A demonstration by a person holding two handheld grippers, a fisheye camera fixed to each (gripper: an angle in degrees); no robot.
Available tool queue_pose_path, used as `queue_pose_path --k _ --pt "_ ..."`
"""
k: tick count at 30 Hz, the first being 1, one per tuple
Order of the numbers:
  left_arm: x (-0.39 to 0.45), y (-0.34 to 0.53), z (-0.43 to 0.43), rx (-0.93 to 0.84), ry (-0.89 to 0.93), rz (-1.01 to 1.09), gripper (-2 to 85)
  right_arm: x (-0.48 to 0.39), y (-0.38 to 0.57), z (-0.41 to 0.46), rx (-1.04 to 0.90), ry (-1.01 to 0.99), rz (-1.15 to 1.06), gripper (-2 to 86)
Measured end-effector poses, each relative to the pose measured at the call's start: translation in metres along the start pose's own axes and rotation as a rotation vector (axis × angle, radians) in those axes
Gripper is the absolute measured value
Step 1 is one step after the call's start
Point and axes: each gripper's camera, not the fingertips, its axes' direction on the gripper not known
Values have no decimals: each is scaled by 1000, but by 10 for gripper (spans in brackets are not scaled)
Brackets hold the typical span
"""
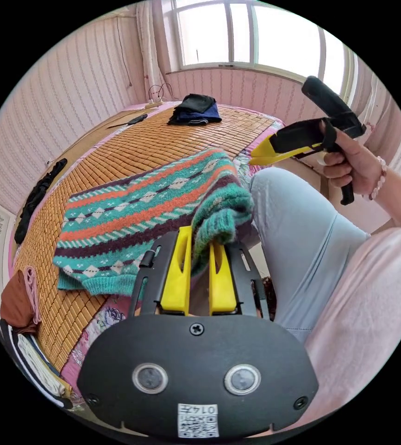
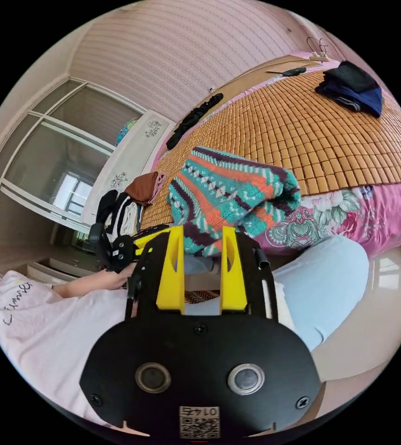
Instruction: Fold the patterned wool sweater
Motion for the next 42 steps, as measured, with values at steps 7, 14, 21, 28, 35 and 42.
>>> queue_pose_path --k 7,14,21,28,35,42 --pt "-37 60 -37 59 54 -162 61 72 7 -11 90 -61 313 249" --pt "-83 104 -66 92 101 -208 62 82 -18 -2 -54 -175 337 123" --pt "-120 155 -82 113 252 -298 62 33 -15 -28 -195 -135 178 74" --pt "-163 200 -70 139 369 -457 62 -5 -18 -27 -236 -126 131 68" --pt "-248 256 -87 350 396 -757 62 -101 -98 27 -237 -203 -188 42" --pt "-321 266 -84 412 222 -887 66 -164 -171 138 -236 -142 -277 50"
